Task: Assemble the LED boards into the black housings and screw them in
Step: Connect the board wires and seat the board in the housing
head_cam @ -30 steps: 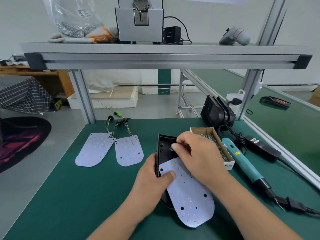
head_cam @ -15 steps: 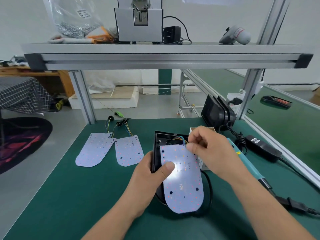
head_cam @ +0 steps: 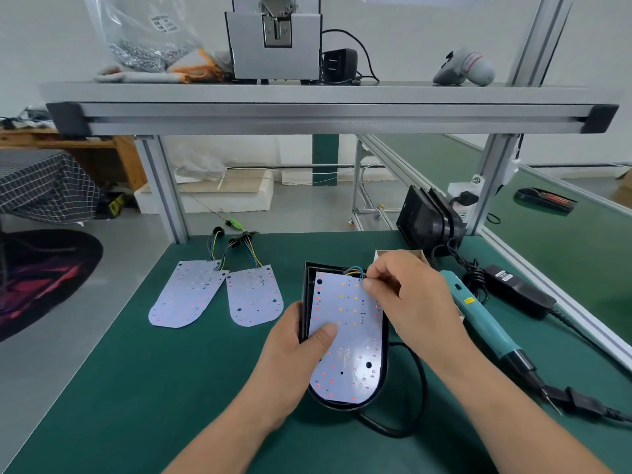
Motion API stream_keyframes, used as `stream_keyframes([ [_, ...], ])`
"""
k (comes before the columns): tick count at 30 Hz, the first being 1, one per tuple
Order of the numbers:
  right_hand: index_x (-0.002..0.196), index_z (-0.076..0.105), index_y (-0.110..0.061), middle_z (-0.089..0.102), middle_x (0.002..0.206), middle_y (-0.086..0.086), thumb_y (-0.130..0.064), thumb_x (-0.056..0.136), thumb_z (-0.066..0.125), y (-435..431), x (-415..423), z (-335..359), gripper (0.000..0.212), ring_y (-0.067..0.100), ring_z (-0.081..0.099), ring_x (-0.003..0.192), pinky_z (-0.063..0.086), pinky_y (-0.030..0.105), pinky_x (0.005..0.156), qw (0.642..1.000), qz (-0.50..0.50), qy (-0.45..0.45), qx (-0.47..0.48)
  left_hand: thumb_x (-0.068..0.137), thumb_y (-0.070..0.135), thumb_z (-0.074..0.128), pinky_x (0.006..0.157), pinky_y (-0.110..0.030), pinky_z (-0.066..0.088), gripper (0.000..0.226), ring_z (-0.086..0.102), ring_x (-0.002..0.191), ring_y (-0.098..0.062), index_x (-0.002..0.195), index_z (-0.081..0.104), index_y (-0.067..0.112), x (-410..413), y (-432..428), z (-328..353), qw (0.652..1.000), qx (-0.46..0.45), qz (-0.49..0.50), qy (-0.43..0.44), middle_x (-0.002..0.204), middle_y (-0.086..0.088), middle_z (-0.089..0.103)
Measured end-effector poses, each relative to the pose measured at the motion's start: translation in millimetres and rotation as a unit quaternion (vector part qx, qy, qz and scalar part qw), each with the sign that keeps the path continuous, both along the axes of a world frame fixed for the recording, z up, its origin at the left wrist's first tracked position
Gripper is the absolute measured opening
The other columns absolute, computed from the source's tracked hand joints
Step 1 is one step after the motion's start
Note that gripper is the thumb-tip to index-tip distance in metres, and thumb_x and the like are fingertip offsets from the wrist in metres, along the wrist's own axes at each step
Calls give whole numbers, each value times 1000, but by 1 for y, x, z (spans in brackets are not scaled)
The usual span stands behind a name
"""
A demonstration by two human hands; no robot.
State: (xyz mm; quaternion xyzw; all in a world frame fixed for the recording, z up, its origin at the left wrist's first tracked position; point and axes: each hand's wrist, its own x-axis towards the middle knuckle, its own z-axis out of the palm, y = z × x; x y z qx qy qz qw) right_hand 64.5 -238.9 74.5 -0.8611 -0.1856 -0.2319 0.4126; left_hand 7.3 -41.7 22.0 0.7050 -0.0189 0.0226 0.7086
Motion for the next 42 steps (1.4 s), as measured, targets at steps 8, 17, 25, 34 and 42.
stream_keyframes([
  [8,86,67,-17,63,85,-13,-4,85,83,5,1,2,20,4,55,90,43,23,75,994,18,-104,-32,92,34,70,99,-48,60,37,74,113,-21,127,64,24,2,3,-1,1000,-2,-17,9,122,3,77],
  [17,121,62,-39,61,103,-38,-44,97,73,-1,10,-7,28,-9,60,95,43,15,76,995,21,87,37,91,26,70,100,-51,59,36,73,116,-27,127,66,25,3,6,-2,1000,-20,-9,0,124,0,77],
  [25,111,70,-37,73,92,-10,-59,94,62,6,5,-5,29,10,68,84,54,26,76,982,115,115,97,91,29,73,106,-54,55,40,73,118,-31,127,71,13,3,9,10,993,-113,-4,45,125,-10,77],
  [34,124,73,-30,77,123,-11,6,97,57,8,2,-6,49,5,69,119,57,25,94,920,257,276,106,94,26,71,100,-61,57,47,69,122,-46,135,66,3,0,3,15,971,-230,-25,59,133,-25,70],
  [42,76,76,-44,67,77,-42,-22,78,57,28,-5,-8,29,-24,59,70,46,1,64,928,233,276,87,93,27,74,89,-47,63,33,73,117,-41,122,77,11,-1,3,11,968,-231,-51,77,128,-20,74],
])
